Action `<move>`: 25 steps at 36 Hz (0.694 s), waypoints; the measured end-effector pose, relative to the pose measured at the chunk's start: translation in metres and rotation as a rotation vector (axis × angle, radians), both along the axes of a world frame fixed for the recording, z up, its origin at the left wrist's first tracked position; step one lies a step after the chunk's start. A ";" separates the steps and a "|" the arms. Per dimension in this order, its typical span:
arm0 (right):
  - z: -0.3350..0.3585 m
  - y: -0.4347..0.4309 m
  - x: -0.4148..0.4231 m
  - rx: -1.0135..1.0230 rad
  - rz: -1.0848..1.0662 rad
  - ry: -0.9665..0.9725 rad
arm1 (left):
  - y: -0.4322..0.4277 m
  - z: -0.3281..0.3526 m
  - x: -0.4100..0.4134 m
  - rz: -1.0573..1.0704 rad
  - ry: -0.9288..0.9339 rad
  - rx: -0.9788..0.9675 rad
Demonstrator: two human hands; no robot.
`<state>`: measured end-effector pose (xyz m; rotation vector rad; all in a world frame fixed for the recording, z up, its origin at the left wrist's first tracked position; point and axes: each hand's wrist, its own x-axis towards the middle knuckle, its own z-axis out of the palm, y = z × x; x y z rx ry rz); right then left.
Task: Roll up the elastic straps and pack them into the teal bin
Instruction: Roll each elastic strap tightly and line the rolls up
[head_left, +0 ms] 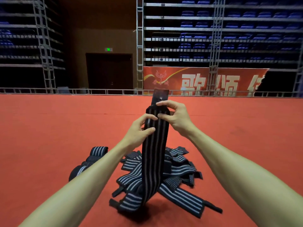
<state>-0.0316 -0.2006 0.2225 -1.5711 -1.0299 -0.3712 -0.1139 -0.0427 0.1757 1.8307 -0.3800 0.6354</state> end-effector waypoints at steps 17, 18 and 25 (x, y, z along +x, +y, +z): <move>0.045 -0.039 -0.009 0.119 -0.181 -0.133 | -0.028 -0.086 -0.005 -0.015 0.299 0.447; 0.048 -0.041 -0.011 0.136 -0.185 -0.138 | -0.029 -0.090 -0.005 -0.014 0.325 0.455; 0.059 -0.056 -0.011 0.129 -0.198 -0.146 | -0.035 -0.112 -0.002 -0.012 0.357 0.464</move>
